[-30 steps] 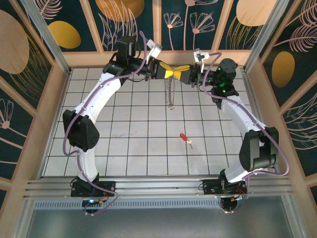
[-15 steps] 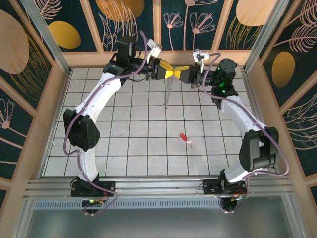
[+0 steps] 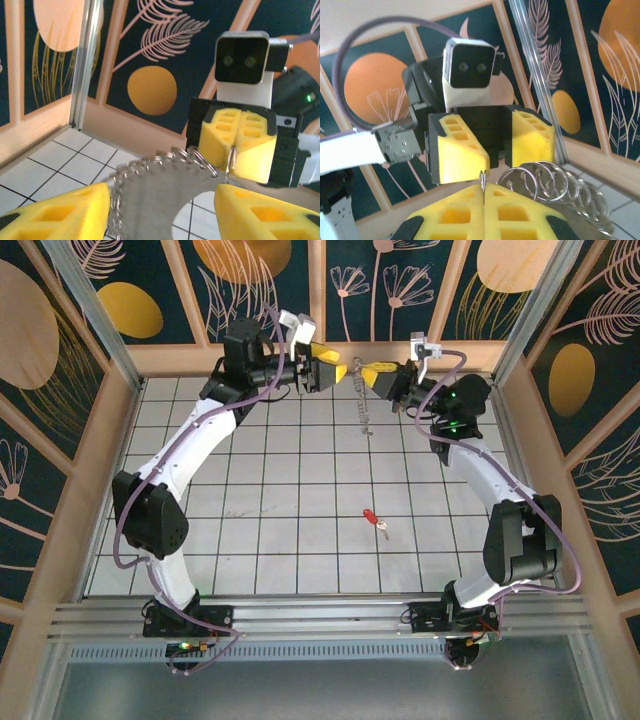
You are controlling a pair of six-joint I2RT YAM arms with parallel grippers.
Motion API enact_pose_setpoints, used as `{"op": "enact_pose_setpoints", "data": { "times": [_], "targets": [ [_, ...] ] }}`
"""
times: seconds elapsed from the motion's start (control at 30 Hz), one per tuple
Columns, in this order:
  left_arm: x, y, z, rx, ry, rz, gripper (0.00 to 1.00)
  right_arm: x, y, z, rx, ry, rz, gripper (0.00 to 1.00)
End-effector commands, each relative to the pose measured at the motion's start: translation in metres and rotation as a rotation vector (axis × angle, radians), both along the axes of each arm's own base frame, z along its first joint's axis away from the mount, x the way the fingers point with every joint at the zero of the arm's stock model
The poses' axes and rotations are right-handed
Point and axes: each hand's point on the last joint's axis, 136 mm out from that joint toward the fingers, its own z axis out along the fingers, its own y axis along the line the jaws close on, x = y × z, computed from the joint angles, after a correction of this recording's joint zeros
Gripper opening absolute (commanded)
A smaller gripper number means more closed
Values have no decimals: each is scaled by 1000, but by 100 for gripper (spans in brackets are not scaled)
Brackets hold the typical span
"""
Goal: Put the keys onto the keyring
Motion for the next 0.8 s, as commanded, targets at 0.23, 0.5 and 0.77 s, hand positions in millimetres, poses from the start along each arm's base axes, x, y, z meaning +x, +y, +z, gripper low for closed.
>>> {"op": "enact_pose_setpoints", "data": {
  "times": [0.23, 0.5, 0.77],
  "targets": [
    [-8, 2, 37, -204, 42, -53, 46, -19, -21, 40, 256, -125, -18, 0],
    [-27, 5, 43, -282, 58, -140, 36, -10, -21, 41, 355, -86, 18, 0],
    [-27, 5, 42, -294, 68, -154, 33, 1, -6, 35, 382, -43, 58, 0]
  ]
}}
